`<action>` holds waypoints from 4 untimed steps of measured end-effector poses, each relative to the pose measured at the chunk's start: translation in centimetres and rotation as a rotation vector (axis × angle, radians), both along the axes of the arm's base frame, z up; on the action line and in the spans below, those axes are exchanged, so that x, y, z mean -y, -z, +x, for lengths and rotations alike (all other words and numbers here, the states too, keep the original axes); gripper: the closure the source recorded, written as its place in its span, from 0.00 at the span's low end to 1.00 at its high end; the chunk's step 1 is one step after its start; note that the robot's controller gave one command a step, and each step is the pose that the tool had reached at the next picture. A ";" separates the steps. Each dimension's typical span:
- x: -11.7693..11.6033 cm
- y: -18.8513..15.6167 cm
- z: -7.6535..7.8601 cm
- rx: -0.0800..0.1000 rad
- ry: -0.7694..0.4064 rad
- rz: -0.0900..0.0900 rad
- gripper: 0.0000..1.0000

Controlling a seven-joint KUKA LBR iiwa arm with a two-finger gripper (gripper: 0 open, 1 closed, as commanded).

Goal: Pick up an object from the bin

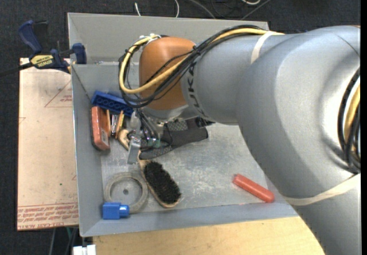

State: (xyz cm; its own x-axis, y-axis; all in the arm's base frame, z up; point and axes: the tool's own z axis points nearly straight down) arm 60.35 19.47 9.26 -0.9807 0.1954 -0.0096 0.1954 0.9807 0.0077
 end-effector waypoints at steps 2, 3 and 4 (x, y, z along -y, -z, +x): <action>9.0 1.9 -1.0 -0.003 -0.102 0.003 1.00; 9.1 1.9 -1.0 -0.003 -0.102 0.003 1.00; 9.1 1.9 -1.0 -0.003 -0.101 0.004 1.00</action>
Offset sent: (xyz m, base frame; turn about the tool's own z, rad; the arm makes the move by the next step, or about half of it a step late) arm -0.0127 -0.0918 -0.0226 -0.1035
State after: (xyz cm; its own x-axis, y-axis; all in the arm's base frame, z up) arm 59.35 10.42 7.31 -0.9954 0.0952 -0.0060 0.0951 0.9954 0.0107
